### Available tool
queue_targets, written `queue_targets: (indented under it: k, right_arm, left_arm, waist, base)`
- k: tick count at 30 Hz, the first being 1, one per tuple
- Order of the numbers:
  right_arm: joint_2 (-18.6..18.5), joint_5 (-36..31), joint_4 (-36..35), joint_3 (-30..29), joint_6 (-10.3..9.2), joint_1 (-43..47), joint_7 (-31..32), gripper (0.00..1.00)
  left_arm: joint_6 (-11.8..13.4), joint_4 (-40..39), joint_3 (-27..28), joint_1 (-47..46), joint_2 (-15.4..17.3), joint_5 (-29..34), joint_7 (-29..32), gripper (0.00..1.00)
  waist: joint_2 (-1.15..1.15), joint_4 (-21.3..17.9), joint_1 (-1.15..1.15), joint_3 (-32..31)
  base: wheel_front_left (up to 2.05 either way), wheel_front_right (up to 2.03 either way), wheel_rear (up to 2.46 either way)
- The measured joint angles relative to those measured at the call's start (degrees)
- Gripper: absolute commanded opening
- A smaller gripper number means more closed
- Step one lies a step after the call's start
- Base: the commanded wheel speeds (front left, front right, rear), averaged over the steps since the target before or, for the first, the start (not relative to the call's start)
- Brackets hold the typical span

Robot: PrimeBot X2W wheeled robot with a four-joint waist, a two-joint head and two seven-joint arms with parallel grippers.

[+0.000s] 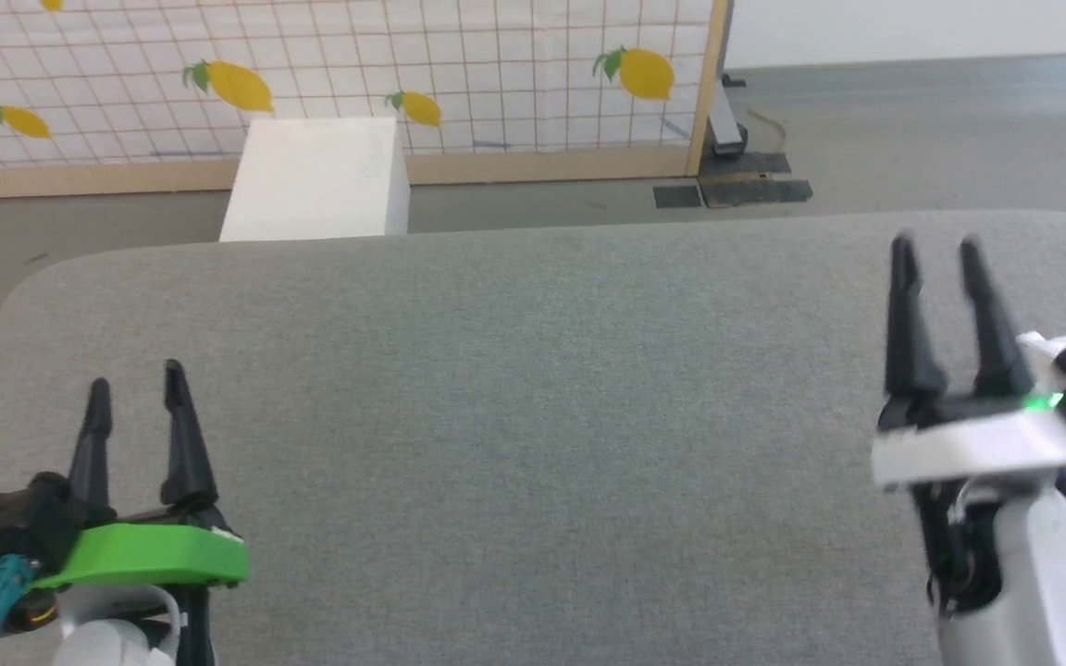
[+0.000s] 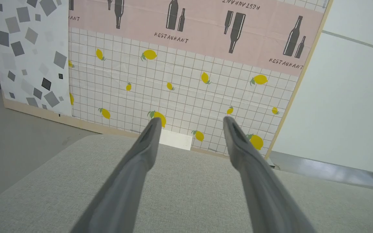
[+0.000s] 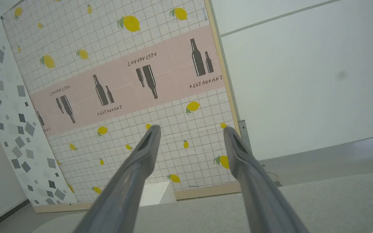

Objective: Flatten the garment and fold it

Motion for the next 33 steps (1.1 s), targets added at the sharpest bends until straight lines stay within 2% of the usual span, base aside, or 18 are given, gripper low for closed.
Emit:
queue_targets:
  k: [7,15,22,33]
  right_arm:
    - [0.1,-5.1,3.2,1.4,0.0,5.4,-0.6,1.0]
    - [0.1,-9.7,4.9,2.0,0.0,8.4,-0.9,1.0]
    - [0.1,-10.0,5.5,3.3,0.0,8.7,0.5,1.0]
    - [0.1,-9.6,6.0,3.1,0.0,9.2,0.8,1.0]
  left_arm:
    - [0.4,3.9,-3.8,0.0,0.5,4.3,1.0,1.0]
    - [0.8,7.3,-6.8,0.0,-0.1,6.5,0.9,1.0]
    - [1.0,10.3,-7.0,0.0,-1.5,5.7,0.7,1.0]
    - [1.1,11.2,-6.9,-0.1,-1.6,5.6,0.4,1.0]
  waist:
    - [0.0,-0.2,0.0,-0.1]
    - [0.0,-0.6,0.0,1.0]
    - [0.0,-0.6,0.0,1.4]
    - [0.0,0.2,0.0,1.7]
  base:
    - [0.0,0.0,0.0]
    - [0.0,0.0,0.0]
    - [0.0,0.0,0.0]
    - [0.0,0.0,0.0]
